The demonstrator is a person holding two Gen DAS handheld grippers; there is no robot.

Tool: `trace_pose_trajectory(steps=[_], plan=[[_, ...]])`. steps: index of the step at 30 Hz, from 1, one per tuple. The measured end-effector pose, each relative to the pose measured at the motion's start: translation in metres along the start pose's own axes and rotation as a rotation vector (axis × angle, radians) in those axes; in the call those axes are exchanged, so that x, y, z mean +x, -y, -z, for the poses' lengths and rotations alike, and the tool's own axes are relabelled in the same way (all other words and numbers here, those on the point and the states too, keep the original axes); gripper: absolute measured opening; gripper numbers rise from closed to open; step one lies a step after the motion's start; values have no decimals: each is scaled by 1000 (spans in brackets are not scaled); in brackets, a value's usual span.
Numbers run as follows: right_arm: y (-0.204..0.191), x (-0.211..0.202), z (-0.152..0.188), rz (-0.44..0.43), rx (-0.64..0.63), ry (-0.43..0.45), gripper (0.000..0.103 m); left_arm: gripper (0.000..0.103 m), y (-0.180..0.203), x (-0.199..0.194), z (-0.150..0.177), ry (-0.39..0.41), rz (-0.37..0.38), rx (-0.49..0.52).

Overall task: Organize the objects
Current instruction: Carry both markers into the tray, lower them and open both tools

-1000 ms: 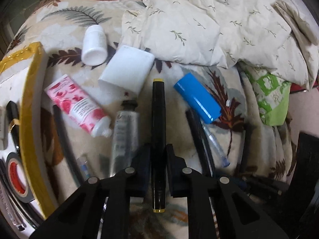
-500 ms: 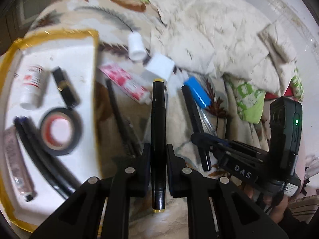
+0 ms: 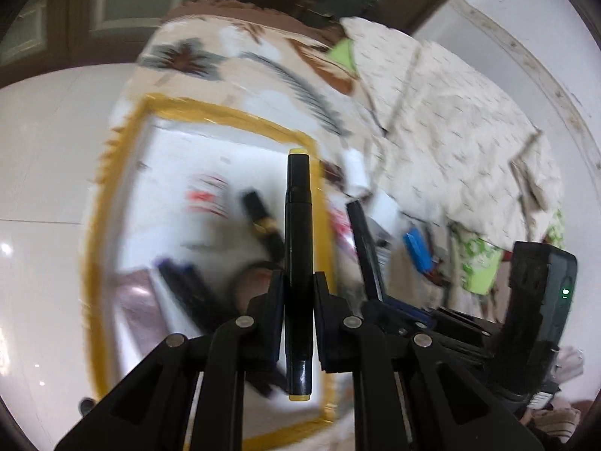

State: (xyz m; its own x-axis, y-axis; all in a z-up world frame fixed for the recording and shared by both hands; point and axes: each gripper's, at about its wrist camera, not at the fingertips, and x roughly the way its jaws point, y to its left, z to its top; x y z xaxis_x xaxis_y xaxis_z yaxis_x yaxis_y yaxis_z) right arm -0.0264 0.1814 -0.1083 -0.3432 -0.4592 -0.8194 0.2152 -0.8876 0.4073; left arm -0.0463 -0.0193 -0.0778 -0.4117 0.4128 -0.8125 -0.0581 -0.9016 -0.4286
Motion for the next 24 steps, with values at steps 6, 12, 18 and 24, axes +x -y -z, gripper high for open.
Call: trace_pose_trajectory(steps=[6, 12, 18, 24], plan=[[-27, 26, -20, 12, -13, -18, 14, 13, -44, 2, -17, 23, -53, -62], [-31, 50, -42, 83, -6, -37, 14, 13, -66, 4, -26, 39, -49, -105], [-41, 65, -54, 186, -50, -43, 14, 13, -73, 16, -32, 12, -125, -76], [-46, 76, -64, 282, -89, -35, 14, 13, -78, 30, -36, -32, -139, -65]])
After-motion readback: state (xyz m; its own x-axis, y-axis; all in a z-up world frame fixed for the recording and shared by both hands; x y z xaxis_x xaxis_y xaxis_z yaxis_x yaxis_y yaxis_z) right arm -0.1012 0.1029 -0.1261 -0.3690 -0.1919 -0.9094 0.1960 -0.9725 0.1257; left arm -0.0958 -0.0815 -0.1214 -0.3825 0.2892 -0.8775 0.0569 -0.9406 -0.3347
